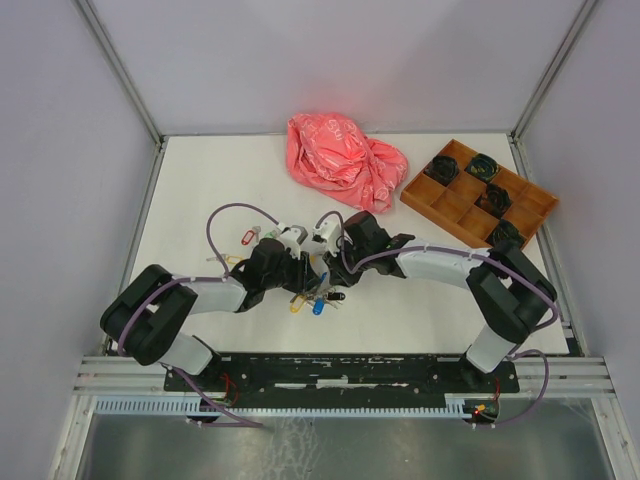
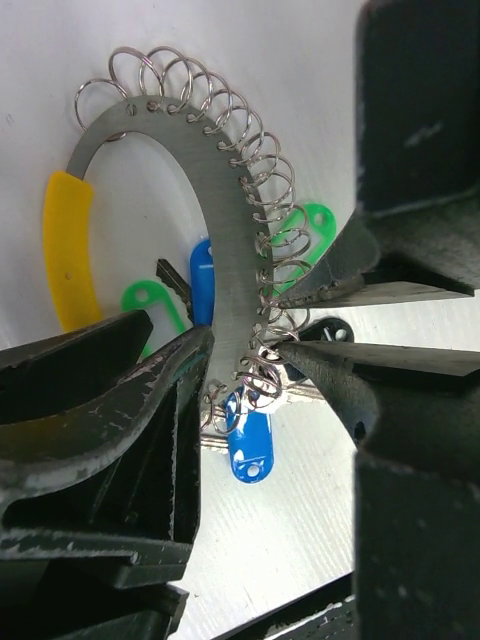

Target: Put the keys on the keyring

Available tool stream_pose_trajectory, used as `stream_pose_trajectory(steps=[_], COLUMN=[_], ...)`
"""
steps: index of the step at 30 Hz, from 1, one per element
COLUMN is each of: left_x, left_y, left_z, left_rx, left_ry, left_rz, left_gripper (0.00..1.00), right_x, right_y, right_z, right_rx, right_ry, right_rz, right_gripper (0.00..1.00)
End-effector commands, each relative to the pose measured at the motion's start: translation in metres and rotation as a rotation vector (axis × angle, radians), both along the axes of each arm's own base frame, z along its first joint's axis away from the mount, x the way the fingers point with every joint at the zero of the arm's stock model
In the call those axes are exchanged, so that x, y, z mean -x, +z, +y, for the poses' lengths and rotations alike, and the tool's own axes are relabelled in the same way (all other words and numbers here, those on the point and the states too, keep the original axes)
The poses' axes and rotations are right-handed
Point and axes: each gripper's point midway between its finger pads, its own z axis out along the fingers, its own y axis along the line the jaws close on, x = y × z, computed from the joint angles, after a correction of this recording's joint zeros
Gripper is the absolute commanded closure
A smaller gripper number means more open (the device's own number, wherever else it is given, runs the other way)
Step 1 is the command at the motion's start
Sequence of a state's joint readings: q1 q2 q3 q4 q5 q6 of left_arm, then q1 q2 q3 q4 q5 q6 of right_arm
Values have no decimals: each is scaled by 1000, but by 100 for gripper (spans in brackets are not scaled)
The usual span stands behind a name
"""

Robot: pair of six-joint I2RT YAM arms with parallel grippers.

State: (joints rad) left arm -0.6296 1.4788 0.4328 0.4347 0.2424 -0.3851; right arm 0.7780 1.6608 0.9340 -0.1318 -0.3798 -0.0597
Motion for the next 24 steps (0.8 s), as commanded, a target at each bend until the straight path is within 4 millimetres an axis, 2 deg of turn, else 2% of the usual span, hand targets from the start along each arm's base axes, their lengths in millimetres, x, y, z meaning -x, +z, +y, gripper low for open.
stream_pose_trajectory(steps=[1,8,17,24], left_x=[-7,-6,-6,-5], left_y=[4,3,3,4], left_z=[-3,-3,-3,-3], left_rx=[-16,-17,-22,-20], left_ry=[-21,-26,-27,-30], left_rz=[-32,-30,-30,-28], left_gripper=[60,60,60,60], right_x=[-8,-13,-20,-16], right_y=[10,-2,-6,-11], right_z=[14,8,-2,0], right_rx=[-32,21,86,82], right_ry=[54,50,40,64], right_rz=[-48,-61,-95,-79], right_gripper=[73,72,71,74])
